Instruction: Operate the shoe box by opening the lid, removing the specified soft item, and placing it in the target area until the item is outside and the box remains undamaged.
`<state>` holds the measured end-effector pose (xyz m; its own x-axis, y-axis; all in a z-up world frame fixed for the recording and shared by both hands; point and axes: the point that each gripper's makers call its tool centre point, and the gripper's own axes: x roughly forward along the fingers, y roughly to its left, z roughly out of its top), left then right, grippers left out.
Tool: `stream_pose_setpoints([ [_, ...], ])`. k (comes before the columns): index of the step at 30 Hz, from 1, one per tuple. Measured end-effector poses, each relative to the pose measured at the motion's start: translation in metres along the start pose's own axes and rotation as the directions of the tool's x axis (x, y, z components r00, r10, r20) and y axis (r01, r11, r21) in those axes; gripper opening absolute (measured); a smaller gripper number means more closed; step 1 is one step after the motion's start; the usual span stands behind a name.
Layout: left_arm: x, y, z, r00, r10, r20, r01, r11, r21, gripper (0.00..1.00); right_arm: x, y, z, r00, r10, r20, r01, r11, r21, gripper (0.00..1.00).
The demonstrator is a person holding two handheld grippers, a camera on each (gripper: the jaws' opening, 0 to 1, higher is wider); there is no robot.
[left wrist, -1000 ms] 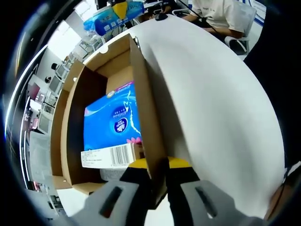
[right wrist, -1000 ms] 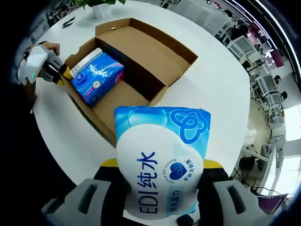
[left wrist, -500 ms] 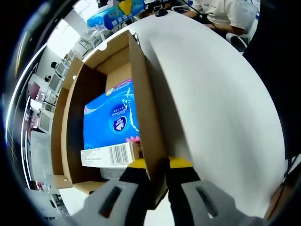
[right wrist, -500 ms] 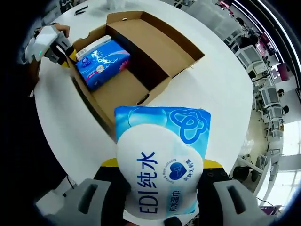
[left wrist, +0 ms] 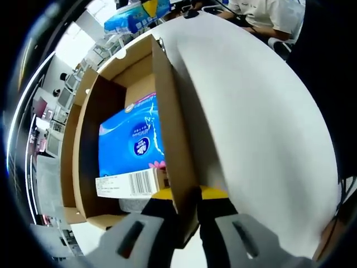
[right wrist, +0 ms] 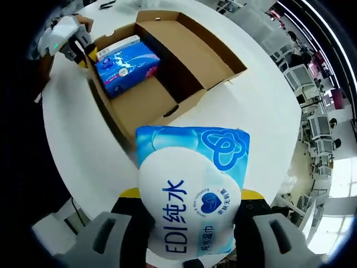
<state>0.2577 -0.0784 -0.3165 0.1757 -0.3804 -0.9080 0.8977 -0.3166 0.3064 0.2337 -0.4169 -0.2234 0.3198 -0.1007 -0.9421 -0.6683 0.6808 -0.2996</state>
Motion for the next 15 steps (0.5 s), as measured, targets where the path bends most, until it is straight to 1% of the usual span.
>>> stream_pose_setpoints([
  [6, 0.0004, 0.0003, -0.0002, 1.0, -0.002, -0.001, 0.002, 1.0, -0.002, 0.11, 0.0056, -0.0023, -0.0048, 1.0, -0.006, -0.01, 0.005, 0.998, -0.066, 0.6],
  [8, 0.0006, 0.0001, -0.0004, 1.0, -0.005, -0.005, 0.005, 1.0, -0.002, 0.11, 0.0053, -0.0016, -0.0058, 1.0, -0.014, 0.004, 0.014, 0.998, -0.068, 0.6],
  [9, 0.0007, 0.0, -0.0004, 1.0, -0.004, -0.006, 0.004, 1.0, -0.001, 0.11, 0.0049, -0.0001, -0.0046, 1.0, -0.004, 0.017, 0.006, 0.996, -0.094, 0.6],
  [12, 0.0007, 0.0001, -0.0006, 1.0, -0.004, -0.005, 0.004, 1.0, -0.001, 0.11, 0.0024, 0.0023, -0.0042, 0.999, 0.01, 0.03, -0.006, 0.991, -0.134, 0.6],
  [15, 0.0005, 0.0001, -0.0006, 1.0, -0.006, -0.004, 0.006, 1.0, 0.003, 0.11, 0.0029, 0.0013, -0.0039, 0.999, 0.014, 0.036, -0.009, 0.988, -0.155, 0.6],
])
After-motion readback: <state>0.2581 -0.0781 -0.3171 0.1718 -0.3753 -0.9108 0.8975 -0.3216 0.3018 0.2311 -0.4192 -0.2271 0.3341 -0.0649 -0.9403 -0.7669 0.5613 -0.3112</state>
